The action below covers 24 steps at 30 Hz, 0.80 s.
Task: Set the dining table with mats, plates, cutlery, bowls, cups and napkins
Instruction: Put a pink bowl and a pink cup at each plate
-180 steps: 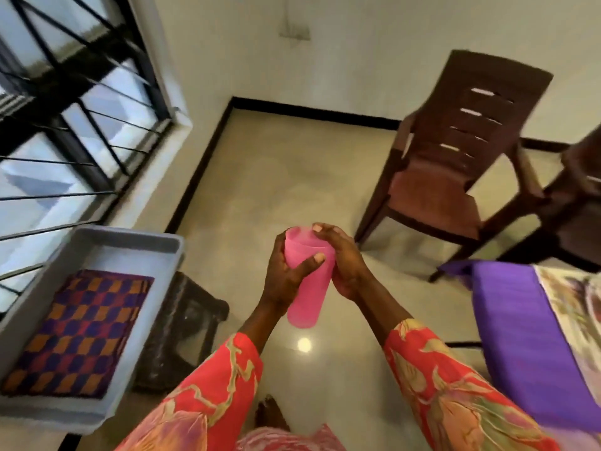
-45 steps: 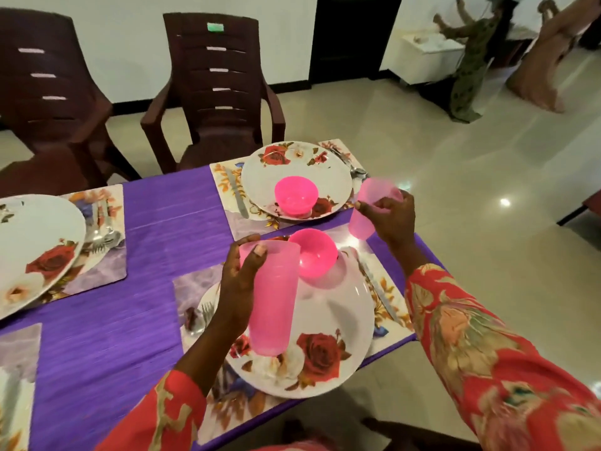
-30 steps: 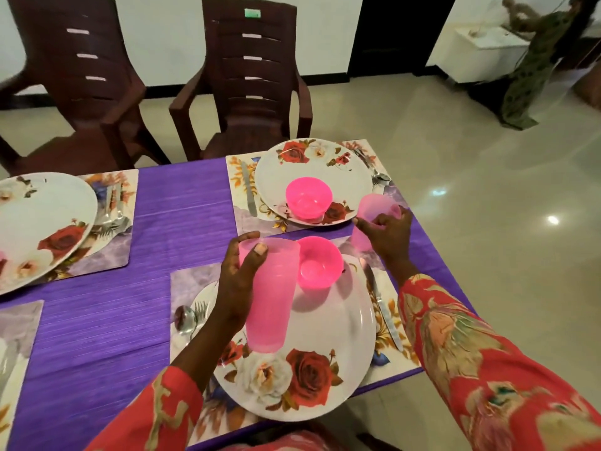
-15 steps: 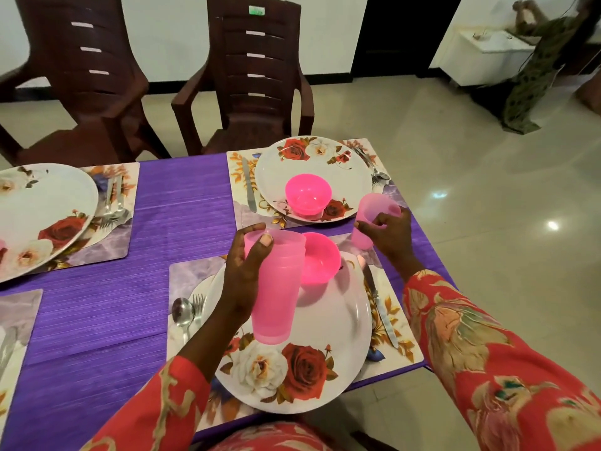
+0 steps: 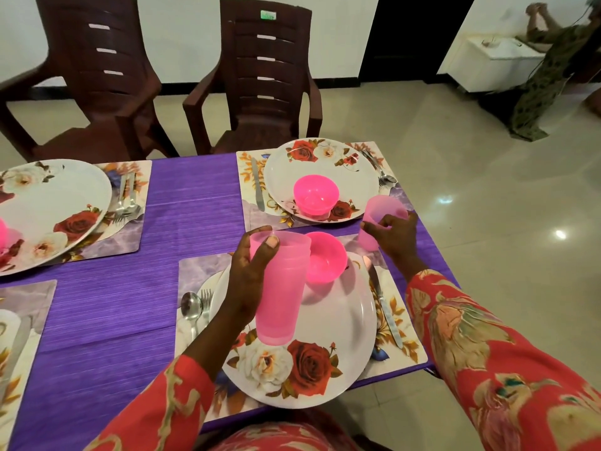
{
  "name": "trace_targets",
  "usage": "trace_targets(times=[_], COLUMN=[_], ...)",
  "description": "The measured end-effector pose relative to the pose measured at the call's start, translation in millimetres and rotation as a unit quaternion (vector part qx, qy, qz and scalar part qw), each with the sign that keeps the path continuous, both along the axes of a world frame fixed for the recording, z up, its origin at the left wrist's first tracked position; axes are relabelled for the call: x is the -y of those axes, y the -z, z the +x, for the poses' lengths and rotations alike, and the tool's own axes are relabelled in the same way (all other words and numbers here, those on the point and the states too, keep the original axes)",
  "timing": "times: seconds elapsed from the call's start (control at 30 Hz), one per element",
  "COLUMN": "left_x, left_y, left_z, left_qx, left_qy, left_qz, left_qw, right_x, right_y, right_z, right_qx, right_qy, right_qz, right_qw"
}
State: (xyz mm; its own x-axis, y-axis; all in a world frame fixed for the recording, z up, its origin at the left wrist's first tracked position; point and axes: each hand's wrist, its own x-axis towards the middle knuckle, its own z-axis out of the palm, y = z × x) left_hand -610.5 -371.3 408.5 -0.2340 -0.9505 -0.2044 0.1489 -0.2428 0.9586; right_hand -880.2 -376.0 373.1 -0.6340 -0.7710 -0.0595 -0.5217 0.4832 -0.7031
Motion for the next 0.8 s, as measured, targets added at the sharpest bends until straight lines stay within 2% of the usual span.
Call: trace_targets(times=[0.3,0.8], left_x=[-3.0,-5.4], left_y=[2.0,1.1], left_z=[5.2,8.7], left_qx=[0.003,0.002], left_qy=[-0.009,-0.010], left_qz=[-0.002,-0.013], left_qw=[1.000,1.000], right_x=[7.2,-0.7], right_y=[-1.6,-5.8], right_z=[15.1,16.6], right_qx=[0.026,0.007], right_qy=[0.030,0.017], right_qz=[-0.009,-0.001], right_qw=[0.999,1.000])
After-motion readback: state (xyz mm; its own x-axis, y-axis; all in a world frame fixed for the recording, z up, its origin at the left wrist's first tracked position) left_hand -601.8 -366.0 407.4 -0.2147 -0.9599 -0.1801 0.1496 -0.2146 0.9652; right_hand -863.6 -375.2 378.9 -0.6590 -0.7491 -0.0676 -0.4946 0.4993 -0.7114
